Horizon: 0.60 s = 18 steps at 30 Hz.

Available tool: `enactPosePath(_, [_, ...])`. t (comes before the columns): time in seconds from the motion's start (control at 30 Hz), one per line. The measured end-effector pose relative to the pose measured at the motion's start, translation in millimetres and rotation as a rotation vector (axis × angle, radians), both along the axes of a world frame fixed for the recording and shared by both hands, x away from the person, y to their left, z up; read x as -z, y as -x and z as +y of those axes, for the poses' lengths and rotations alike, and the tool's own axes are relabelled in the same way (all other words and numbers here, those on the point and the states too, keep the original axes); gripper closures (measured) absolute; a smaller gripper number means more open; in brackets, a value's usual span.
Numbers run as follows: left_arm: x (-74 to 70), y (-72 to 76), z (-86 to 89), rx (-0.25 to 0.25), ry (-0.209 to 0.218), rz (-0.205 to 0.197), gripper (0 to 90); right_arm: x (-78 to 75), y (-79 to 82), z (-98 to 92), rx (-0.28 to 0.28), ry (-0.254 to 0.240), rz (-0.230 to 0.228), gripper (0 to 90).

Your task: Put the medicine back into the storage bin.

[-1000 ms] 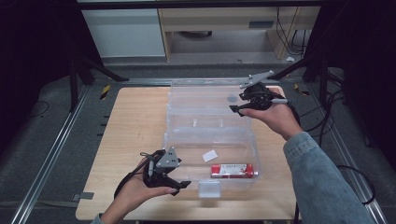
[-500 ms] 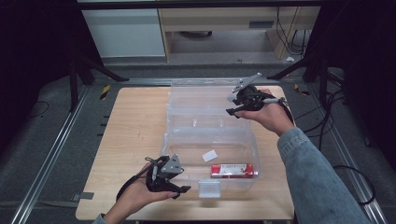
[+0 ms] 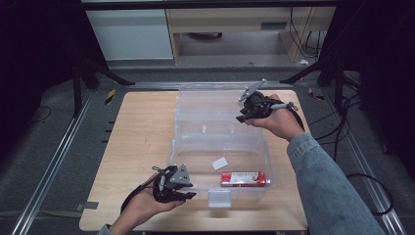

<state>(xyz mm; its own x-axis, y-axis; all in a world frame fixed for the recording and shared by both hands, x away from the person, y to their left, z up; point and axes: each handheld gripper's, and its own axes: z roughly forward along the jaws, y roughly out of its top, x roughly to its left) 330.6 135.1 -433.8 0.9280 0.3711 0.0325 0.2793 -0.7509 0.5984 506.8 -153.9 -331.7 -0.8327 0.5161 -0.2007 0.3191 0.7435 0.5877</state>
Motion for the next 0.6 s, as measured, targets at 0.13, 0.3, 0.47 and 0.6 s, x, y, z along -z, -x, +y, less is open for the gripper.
enactPosePath(0.13, [-0.5, -1.4, 0.6, -0.007, 0.008, 0.017, 71.3, 2.3, -0.3, 2.3, -0.005, 0.021, 0.002, 67.6])
enactPosePath(0.3, [-0.1, -5.0, 0.1, -0.010, 0.019, 0.012, 71.6, 2.2, -3.7, 5.0, -0.015, 0.045, -0.003, 68.4])
enactPosePath(0.47, [-0.4, -19.9, 0.8, -0.013, 0.021, 0.016, 71.4, 3.1, -12.5, 6.4, -0.001, 0.048, -0.022, 68.2])
enactPosePath(0.6, [-0.3, -35.1, -0.1, -0.017, 0.026, 0.017, 70.8, 3.0, -24.2, 6.2, 0.017, 0.052, -0.027, 68.0])
